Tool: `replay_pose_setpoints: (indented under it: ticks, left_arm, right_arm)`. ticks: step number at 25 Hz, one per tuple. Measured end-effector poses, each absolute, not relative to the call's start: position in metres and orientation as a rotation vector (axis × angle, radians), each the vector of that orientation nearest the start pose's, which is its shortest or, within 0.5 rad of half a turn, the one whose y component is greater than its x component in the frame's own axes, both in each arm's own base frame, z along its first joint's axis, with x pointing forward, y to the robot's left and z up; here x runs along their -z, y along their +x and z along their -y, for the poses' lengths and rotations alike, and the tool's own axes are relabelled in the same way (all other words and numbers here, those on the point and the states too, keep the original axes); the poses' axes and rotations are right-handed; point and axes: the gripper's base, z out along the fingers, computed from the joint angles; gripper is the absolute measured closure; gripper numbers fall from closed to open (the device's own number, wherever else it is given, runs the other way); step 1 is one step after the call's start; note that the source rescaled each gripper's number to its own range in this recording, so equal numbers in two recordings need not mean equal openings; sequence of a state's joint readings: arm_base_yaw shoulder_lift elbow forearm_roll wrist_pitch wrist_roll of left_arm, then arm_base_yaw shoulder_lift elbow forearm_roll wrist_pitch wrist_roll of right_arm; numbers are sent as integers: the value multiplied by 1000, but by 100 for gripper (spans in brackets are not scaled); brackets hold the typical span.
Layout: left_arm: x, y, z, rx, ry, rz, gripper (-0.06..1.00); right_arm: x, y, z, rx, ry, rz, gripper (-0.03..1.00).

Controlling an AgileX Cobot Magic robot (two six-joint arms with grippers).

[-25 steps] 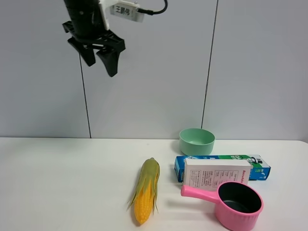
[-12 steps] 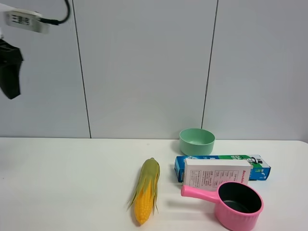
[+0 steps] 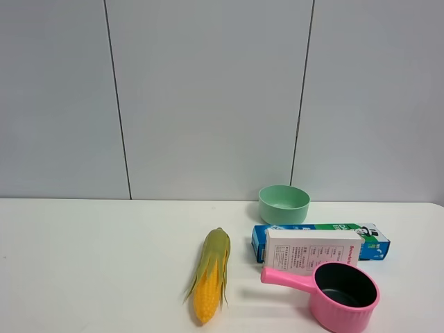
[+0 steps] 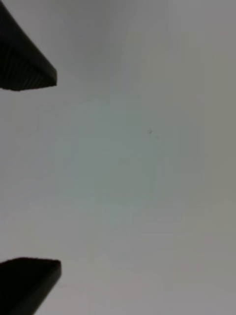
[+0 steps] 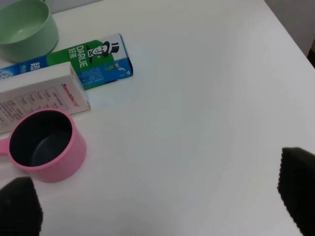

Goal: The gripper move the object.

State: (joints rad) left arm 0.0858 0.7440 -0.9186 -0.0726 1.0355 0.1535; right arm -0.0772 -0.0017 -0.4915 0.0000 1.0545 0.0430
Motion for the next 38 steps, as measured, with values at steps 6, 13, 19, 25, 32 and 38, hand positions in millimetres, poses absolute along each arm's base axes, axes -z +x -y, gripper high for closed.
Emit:
replay_pose_setpoints:
  ticks: [6, 13, 19, 25, 32, 38]
  left_arm:
    - [-334, 52, 3, 6, -1, -2207, 35]
    - [-284, 12, 11, 33, -2, -2120, 35]
    - [-283, -6, 14, 24, 8, -2006, 35]
    - [-283, -6, 14, 26, 10, -2004, 35]
    - [-283, -6, 14, 25, 10, -2004, 35]
    - [-282, -6, 13, 35, 12, -2006, 35]
  right_arm:
    - [-275, -4, 0, 21, 123, -2041, -3]
    - [-275, -4, 0, 21, 123, -2041, -3]
    - [-275, -4, 0, 21, 123, -2041, -3]
    - [-275, -4, 0, 21, 123, -2041, -3]
    - [-275, -4, 0, 21, 123, -2041, -3]
    - [-275, -4, 0, 21, 123, -2041, -3]
